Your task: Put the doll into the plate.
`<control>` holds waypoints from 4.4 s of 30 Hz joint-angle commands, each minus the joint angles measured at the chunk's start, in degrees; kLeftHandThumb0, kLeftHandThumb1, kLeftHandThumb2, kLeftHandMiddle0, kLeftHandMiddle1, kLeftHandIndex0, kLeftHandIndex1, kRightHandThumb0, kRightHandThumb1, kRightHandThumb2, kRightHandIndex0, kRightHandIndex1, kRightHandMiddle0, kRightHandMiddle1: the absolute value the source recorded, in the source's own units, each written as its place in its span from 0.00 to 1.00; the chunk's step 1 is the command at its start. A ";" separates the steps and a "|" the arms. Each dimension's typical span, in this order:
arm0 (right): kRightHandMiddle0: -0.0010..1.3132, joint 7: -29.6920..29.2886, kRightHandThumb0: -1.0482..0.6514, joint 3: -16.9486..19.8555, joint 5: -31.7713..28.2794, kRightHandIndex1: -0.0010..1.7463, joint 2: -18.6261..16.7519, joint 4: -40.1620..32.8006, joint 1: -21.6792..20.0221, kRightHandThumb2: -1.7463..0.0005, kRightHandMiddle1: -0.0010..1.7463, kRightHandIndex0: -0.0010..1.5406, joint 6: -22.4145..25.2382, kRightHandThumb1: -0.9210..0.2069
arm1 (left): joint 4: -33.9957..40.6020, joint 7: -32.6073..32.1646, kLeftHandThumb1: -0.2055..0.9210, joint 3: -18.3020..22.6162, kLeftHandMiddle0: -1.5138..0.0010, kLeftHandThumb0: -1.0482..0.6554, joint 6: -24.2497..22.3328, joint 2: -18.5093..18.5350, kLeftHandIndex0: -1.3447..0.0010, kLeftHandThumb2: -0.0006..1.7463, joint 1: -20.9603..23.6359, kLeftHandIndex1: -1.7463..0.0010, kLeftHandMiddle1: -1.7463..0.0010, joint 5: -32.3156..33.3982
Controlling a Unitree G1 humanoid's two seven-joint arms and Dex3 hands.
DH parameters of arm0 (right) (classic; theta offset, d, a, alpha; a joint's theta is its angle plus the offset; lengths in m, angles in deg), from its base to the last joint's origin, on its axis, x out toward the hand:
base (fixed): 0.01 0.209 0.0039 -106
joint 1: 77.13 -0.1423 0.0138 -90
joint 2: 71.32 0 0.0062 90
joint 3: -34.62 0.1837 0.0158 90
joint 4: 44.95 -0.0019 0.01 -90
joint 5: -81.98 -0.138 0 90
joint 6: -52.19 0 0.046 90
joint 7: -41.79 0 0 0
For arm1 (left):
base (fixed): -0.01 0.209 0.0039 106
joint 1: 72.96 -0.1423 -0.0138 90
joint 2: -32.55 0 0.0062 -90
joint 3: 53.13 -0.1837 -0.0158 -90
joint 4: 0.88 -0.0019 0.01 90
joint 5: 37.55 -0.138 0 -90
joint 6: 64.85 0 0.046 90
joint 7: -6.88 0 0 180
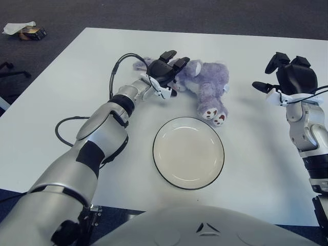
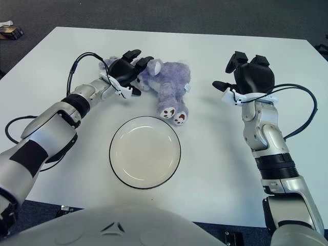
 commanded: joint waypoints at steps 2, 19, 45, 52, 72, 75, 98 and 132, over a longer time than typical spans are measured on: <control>0.16 0.67 0.41 0.53 1.31 0.95 -0.22 -1.64 1.10 0.69 1.00 0.14 0.72 0.02 | -1.00 2.59 1.00 -0.06 0.97 0.00 -1.18 -1.30 1.00 0.12 0.34 0.86 0.93 0.07; 0.15 2.00 0.41 1.51 0.40 0.89 -1.55 -3.42 3.11 0.71 1.00 0.15 1.89 0.00 | -2.70 10.12 0.88 5.86 0.90 0.12 -0.90 -6.44 1.00 0.13 0.55 0.36 0.35 7.98; 0.15 4.17 0.41 2.80 0.94 0.90 -1.22 -4.87 5.52 0.71 1.00 0.15 1.51 0.00 | -5.40 14.57 0.35 6.56 0.36 0.69 -1.45 -7.18 0.42 0.79 -0.53 0.00 0.00 8.80; 0.15 4.51 0.41 3.27 0.20 0.91 -1.54 -3.88 5.42 0.71 1.00 0.15 0.76 0.00 | -5.49 14.71 0.37 6.56 0.31 0.68 -0.85 -5.88 0.35 0.80 -1.02 0.00 0.00 8.71; 0.15 4.82 0.41 3.66 -1.78 0.91 -1.68 -2.57 6.49 0.71 1.00 0.16 -0.81 0.00 | -4.91 20.92 0.30 5.14 0.21 0.66 -3.76 -0.62 0.22 0.87 0.14 0.00 0.00 8.37; 0.15 4.90 0.41 3.65 -1.99 0.89 -1.55 -2.17 6.55 0.71 1.00 0.16 -1.26 0.00 | -4.29 24.76 0.30 6.31 0.19 0.64 -3.65 0.04 0.20 0.87 0.49 0.00 0.00 9.99; 0.15 9.41 0.41 2.93 -3.05 0.87 -1.79 -1.25 7.29 0.71 1.00 0.14 -2.24 0.00 | -1.71 73.88 0.37 24.11 0.13 0.32 -12.12 3.07 0.47 0.83 6.81 0.00 0.00 33.19; 0.15 5.19 0.41 3.88 -6.64 0.92 -4.75 0.95 7.36 0.71 1.00 0.14 -10.90 0.00 | -0.95 95.38 0.62 25.88 0.20 0.36 -58.27 0.12 0.65 0.63 18.20 0.00 0.00 34.51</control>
